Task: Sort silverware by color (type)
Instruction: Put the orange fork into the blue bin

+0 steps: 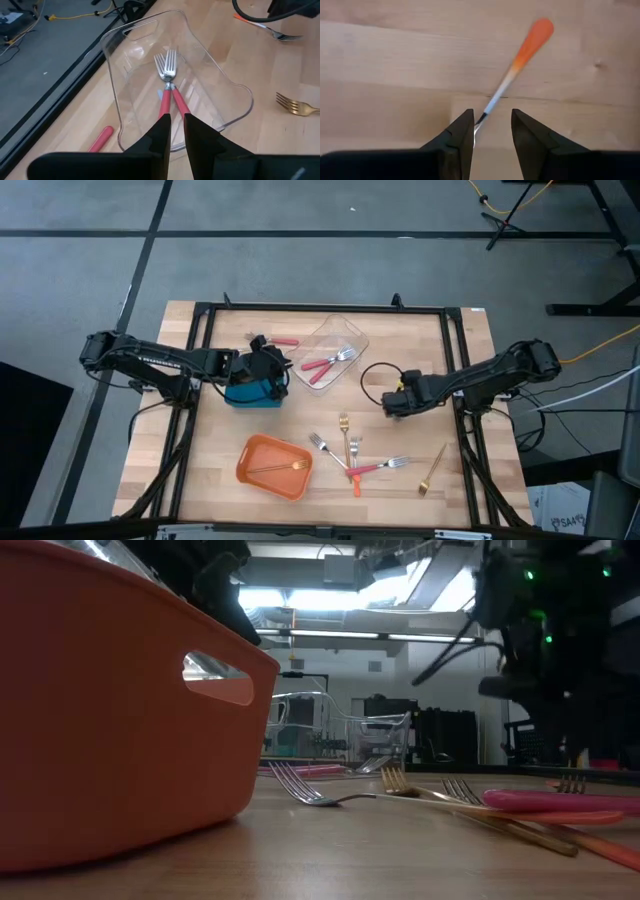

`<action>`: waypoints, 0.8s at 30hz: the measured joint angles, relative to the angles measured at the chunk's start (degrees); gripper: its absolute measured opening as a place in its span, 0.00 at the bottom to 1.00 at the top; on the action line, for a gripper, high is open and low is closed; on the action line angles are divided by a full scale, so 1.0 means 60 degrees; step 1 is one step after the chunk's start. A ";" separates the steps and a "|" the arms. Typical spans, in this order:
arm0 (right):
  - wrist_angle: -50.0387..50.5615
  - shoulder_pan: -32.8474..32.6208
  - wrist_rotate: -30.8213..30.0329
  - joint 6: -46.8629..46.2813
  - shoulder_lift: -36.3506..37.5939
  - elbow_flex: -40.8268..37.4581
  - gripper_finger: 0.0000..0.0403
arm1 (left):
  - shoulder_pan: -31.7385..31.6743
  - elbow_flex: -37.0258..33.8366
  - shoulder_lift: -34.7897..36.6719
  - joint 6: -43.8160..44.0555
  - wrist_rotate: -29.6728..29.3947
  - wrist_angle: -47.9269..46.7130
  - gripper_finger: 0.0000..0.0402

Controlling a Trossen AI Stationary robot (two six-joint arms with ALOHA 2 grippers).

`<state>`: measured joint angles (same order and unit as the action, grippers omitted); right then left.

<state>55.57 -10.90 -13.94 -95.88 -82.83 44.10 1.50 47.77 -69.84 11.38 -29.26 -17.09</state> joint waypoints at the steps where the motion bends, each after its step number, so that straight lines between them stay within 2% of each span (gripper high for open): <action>1: -0.0169 0.0000 0.0007 -0.0172 0.0000 -0.0178 0.30 | 0.0000 0.0000 0.0000 0.0000 0.0000 -0.0002 0.12; 12: -0.1829 0.0007 -0.0184 -0.0578 -0.0003 -0.1284 0.30 | 0.0000 0.0000 0.0000 0.0000 -0.0004 0.0001 0.12; 24: -0.2029 0.0004 -0.0148 -0.0556 0.0015 -0.1421 0.29 | 0.0000 0.0000 0.0000 0.0000 -0.0004 0.0000 0.12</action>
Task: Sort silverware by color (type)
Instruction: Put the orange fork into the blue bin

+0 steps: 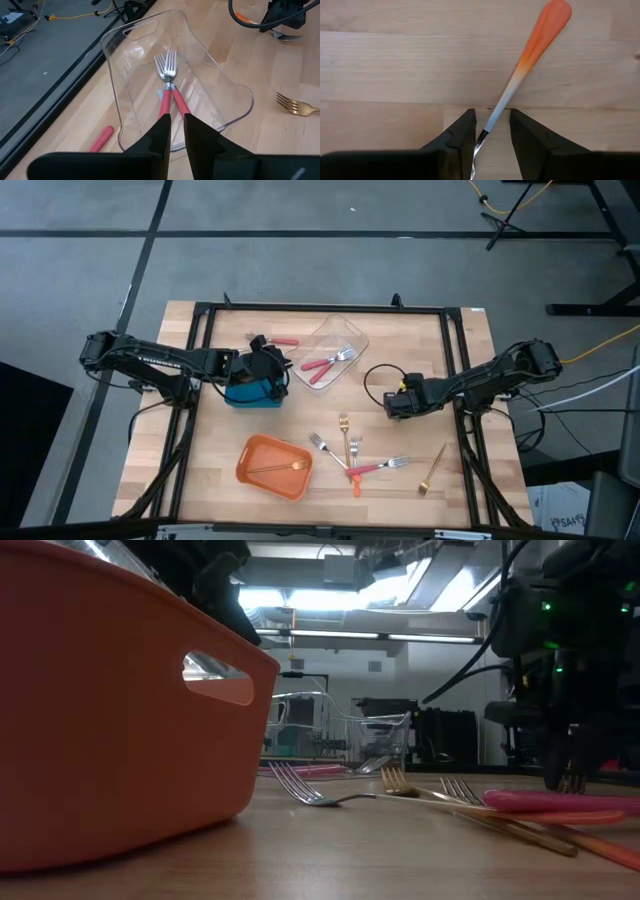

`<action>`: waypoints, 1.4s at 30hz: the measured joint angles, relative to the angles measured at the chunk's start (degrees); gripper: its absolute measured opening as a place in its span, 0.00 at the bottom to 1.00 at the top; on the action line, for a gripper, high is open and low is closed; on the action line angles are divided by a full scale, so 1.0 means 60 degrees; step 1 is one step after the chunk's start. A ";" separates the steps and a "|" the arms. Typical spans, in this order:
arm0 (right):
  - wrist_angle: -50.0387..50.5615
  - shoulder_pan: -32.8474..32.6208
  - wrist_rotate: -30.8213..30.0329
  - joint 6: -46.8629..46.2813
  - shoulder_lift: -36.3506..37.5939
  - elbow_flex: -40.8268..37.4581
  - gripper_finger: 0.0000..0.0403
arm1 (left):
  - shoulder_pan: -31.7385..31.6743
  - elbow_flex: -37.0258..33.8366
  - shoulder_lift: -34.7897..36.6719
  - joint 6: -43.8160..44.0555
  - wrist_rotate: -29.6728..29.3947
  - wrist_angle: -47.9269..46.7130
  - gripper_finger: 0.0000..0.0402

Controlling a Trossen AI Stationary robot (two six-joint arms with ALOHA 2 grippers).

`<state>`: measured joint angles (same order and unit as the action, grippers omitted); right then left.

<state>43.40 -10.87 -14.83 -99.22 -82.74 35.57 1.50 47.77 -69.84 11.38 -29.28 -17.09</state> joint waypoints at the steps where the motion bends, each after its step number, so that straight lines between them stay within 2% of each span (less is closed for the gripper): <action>1: -0.0004 0.0000 0.0000 0.0000 0.0000 0.0000 0.28 | 0.0000 0.0000 0.0000 0.0000 0.0000 -0.0002 0.12; 11: -0.0050 0.0000 -0.0094 0.0100 -0.0011 -0.0006 0.10 | 0.0000 0.0000 0.0000 0.0000 -0.0004 -0.0002 0.12; 18: -0.0136 0.0000 -0.0178 0.0531 -0.0015 -0.0015 0.01 | 0.0000 0.0000 0.0000 0.0000 -0.0004 0.0000 0.12; 42: -0.0327 0.0004 -0.0345 0.2834 -0.0057 0.0187 0.00 | 0.0004 0.0000 0.0000 0.0011 -0.0004 0.0002 0.12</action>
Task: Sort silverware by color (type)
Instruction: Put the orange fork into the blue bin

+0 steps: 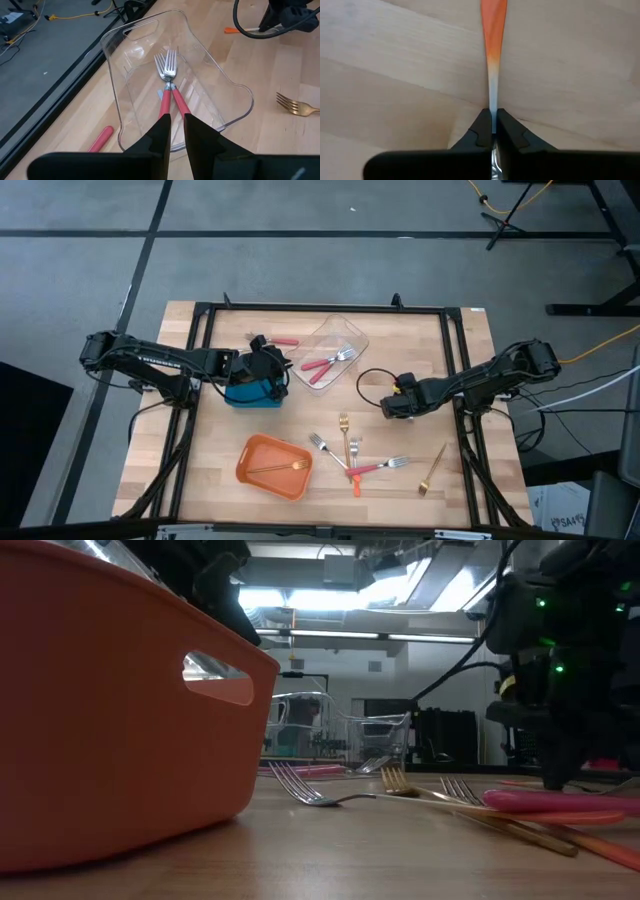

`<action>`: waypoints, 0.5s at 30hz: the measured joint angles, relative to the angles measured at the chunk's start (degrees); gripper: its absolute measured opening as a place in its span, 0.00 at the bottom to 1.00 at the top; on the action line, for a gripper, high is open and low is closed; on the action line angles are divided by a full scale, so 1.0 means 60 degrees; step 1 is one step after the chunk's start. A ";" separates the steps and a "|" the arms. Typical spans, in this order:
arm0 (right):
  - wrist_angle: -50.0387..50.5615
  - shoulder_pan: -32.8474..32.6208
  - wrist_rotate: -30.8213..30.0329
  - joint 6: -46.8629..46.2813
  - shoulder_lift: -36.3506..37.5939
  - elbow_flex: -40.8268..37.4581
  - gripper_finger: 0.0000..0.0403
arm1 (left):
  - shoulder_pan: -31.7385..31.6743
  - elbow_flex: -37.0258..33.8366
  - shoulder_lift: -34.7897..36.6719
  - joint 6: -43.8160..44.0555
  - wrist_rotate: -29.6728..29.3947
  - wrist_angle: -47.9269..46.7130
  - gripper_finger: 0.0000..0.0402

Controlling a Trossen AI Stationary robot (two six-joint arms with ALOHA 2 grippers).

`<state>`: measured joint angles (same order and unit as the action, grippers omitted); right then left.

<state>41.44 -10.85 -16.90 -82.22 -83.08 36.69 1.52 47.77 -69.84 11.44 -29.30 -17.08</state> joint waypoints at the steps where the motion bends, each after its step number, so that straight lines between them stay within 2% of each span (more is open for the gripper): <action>1: -0.0105 0.0000 -0.0090 0.0121 -0.0005 0.0091 0.00 | 0.0000 0.0000 0.0000 0.0000 0.0000 0.0000 0.12; 15: -0.0954 0.0000 -0.1112 0.2344 0.0014 0.1311 0.00 | 0.0000 0.0000 0.0000 0.0029 0.0051 0.0007 0.12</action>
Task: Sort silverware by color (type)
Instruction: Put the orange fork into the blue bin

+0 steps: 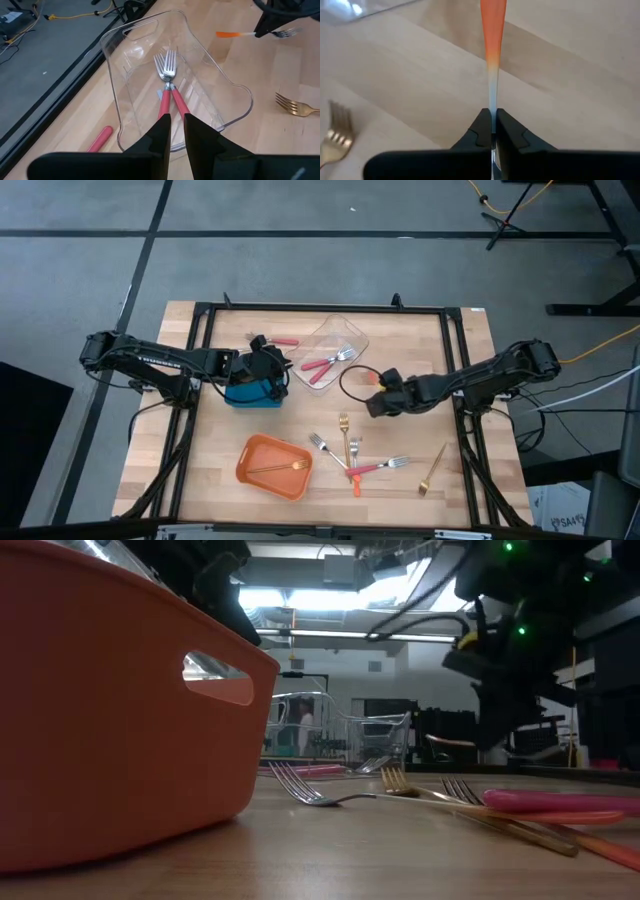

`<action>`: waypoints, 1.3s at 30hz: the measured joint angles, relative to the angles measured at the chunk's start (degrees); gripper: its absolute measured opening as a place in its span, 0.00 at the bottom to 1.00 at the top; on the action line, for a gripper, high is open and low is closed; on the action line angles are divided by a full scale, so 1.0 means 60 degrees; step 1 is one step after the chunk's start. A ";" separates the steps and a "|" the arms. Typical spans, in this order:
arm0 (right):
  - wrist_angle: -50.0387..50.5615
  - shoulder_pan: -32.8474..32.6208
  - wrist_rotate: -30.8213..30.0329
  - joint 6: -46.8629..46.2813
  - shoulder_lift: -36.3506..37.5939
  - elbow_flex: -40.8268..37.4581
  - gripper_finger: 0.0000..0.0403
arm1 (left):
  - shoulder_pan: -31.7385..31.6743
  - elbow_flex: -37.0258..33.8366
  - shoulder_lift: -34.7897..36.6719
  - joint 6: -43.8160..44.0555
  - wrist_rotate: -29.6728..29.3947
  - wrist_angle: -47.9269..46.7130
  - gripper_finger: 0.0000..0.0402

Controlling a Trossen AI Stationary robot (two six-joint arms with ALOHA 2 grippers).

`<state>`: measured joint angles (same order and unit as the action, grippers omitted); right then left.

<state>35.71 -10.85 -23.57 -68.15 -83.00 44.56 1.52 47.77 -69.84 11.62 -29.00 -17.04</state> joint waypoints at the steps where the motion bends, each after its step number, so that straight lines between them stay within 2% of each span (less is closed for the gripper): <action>1: 0.0016 0.0000 0.0009 0.0195 0.0000 0.0110 0.00 | 0.0000 0.0000 0.0000 0.0000 0.0004 0.0003 0.12; 11: -0.0018 0.0000 0.0337 0.2620 0.0007 0.1076 0.00 | 0.0004 0.0000 0.0000 -0.0013 0.0099 0.0220 0.12; 17: -0.0019 0.0000 0.1417 0.4055 0.0015 0.1511 0.00 | 0.0004 0.0000 0.0000 -0.0035 0.1128 0.0994 0.14; 24: -0.0009 0.0000 0.2786 0.5372 0.0015 0.1994 0.00 | 0.0004 0.0000 0.0000 -0.0037 0.2028 0.1895 0.25; 30: 0.0054 0.0067 0.3133 0.6237 0.0022 0.2431 0.00 | 0.0004 0.0000 0.0000 -0.0036 0.2875 0.2501 0.32; 34: 0.0062 0.0367 0.3393 0.6448 0.0022 0.2709 0.00 | 0.0004 0.0000 -0.0003 -0.0040 0.3336 0.3157 0.33; 39: 0.0032 0.0690 0.3325 0.7010 0.0022 0.3033 0.00 | 0.0004 -0.0004 -0.0333 0.0065 0.3470 0.4058 0.33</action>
<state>35.90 -6.71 -3.62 -26.09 -82.87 62.76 1.54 47.75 -71.84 12.01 -8.18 7.31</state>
